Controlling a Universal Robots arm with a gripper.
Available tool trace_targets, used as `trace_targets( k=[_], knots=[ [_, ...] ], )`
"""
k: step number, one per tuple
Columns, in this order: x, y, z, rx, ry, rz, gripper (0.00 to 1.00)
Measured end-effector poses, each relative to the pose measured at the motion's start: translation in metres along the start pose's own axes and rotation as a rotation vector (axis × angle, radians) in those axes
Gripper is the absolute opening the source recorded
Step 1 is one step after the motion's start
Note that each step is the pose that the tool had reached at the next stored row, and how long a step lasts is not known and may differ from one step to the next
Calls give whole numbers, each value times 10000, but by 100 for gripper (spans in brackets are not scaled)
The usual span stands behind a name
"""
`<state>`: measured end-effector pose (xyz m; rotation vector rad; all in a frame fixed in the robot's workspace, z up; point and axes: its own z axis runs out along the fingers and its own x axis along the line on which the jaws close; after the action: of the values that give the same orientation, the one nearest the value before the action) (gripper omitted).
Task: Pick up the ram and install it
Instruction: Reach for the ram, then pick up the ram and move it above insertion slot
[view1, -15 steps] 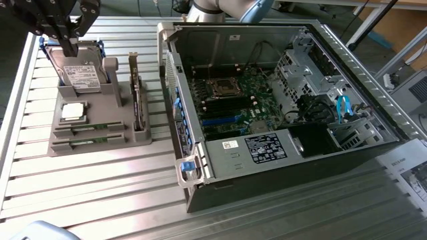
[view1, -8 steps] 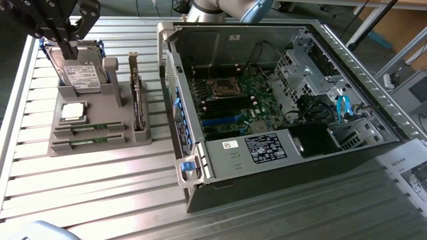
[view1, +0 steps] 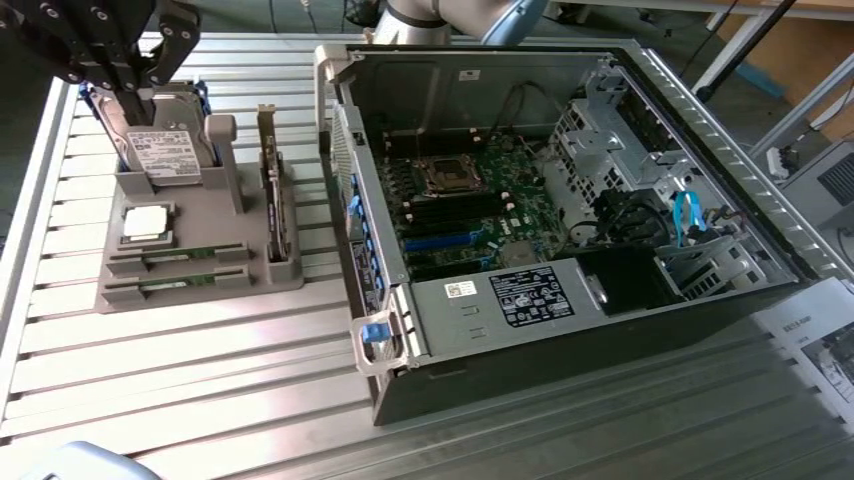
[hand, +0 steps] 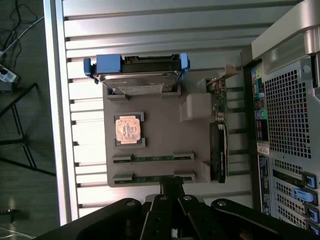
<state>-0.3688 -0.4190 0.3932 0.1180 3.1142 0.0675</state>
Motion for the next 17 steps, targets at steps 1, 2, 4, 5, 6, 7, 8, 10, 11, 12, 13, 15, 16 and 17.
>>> trace_targets(
  k=[1, 2, 4, 5, 6, 7, 8, 10, 11, 12, 13, 15, 16, 17],
  knots=[
    [0, -9, 0, 0, 0, 1, 10],
    [-1, -18, -1, 0, 0, 0, 10],
    [-3, -37, -2, 1, 0, 0, 10],
    [-3, -47, -2, 0, 0, 0, 10],
    [-4, -56, -2, 0, 0, 1, 10],
    [-5, -64, -3, 0, 0, 1, 10],
    [-5, -71, -3, 0, 0, 0, 10],
    [-6, -81, -4, 1, 0, 1, 10],
    [-6, -80, -4, 0, 0, 1, 10],
    [-6, -81, -4, 0, 0, 1, 10],
    [-6, -81, -3, 0, 0, 1, 10],
    [-6, -81, -4, 0, 0, 1, 10],
    [-6, -81, -4, 0, 0, 1, 10],
    [-6, -81, -4, 0, 0, 1, 10]
  ],
)
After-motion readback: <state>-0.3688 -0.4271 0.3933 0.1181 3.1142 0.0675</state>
